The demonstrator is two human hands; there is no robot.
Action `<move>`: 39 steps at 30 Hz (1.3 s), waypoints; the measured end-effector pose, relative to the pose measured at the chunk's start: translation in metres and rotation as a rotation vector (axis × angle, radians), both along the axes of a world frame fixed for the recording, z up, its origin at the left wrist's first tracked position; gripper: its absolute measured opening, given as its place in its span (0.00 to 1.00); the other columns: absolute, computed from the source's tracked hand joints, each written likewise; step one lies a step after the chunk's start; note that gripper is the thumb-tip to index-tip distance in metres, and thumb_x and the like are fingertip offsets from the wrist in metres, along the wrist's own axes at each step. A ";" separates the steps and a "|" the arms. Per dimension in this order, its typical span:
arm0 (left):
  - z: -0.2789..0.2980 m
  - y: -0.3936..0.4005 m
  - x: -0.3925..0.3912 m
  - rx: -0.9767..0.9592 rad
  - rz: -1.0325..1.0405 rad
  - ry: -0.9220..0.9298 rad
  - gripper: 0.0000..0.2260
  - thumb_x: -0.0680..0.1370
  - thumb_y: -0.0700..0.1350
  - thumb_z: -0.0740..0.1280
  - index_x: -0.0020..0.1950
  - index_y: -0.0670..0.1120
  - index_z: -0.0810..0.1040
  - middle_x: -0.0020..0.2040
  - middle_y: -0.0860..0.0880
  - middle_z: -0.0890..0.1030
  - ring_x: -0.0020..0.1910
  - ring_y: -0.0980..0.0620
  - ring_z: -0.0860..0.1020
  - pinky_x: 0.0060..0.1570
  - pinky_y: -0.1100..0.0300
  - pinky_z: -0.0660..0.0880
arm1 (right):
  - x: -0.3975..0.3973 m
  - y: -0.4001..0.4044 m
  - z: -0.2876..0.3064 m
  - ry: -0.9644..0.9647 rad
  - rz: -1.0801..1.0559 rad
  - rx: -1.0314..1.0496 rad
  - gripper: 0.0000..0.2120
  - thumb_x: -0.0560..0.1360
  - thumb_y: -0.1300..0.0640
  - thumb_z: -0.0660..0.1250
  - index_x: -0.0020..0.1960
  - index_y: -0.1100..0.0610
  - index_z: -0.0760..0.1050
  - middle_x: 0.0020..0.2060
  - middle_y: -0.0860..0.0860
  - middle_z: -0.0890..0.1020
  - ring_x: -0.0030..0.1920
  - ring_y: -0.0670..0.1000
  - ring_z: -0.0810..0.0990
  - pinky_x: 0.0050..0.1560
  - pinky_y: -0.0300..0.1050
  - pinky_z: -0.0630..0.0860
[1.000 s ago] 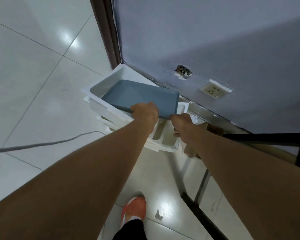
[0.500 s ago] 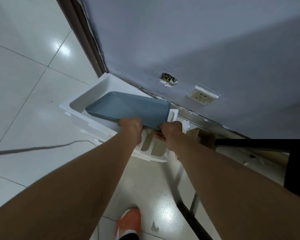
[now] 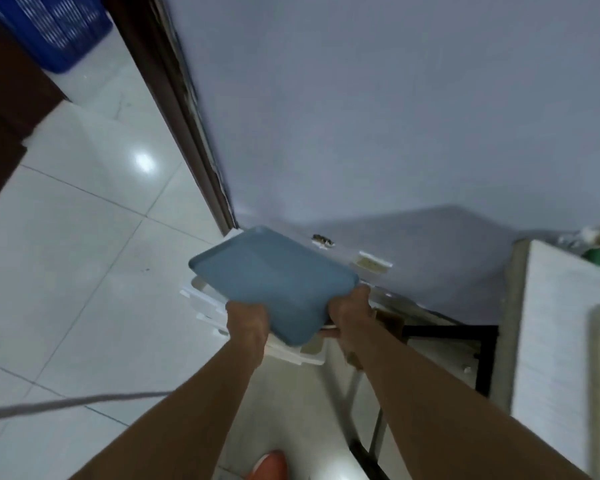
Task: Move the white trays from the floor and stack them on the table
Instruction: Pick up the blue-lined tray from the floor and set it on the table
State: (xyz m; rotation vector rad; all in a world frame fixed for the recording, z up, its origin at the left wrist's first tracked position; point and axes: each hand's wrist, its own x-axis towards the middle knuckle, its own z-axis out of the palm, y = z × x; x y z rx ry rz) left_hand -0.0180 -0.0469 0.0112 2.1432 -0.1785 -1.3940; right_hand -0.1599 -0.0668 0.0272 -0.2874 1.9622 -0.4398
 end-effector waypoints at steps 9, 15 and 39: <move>0.164 0.027 0.034 -0.184 -0.118 -0.125 0.18 0.76 0.32 0.56 0.64 0.41 0.71 0.59 0.39 0.78 0.53 0.41 0.76 0.57 0.52 0.73 | -0.013 0.021 0.159 -0.046 0.049 -0.101 0.21 0.77 0.69 0.55 0.65 0.51 0.63 0.60 0.59 0.76 0.37 0.63 0.83 0.20 0.52 0.80; 0.264 0.058 0.043 -0.310 -0.151 -0.194 0.17 0.78 0.36 0.55 0.65 0.45 0.71 0.57 0.45 0.77 0.51 0.43 0.75 0.55 0.53 0.72 | -0.022 0.046 0.249 -0.022 0.154 -0.242 0.10 0.75 0.67 0.62 0.55 0.58 0.73 0.52 0.59 0.78 0.43 0.59 0.81 0.42 0.61 0.83; 0.377 0.225 -0.183 -0.506 -0.734 -0.208 0.09 0.78 0.39 0.60 0.58 0.46 0.67 0.57 0.43 0.78 0.52 0.43 0.77 0.55 0.52 0.73 | -0.219 0.268 0.353 0.109 -0.033 -0.322 0.24 0.67 0.55 0.58 0.61 0.58 0.71 0.54 0.56 0.80 0.53 0.60 0.80 0.57 0.58 0.79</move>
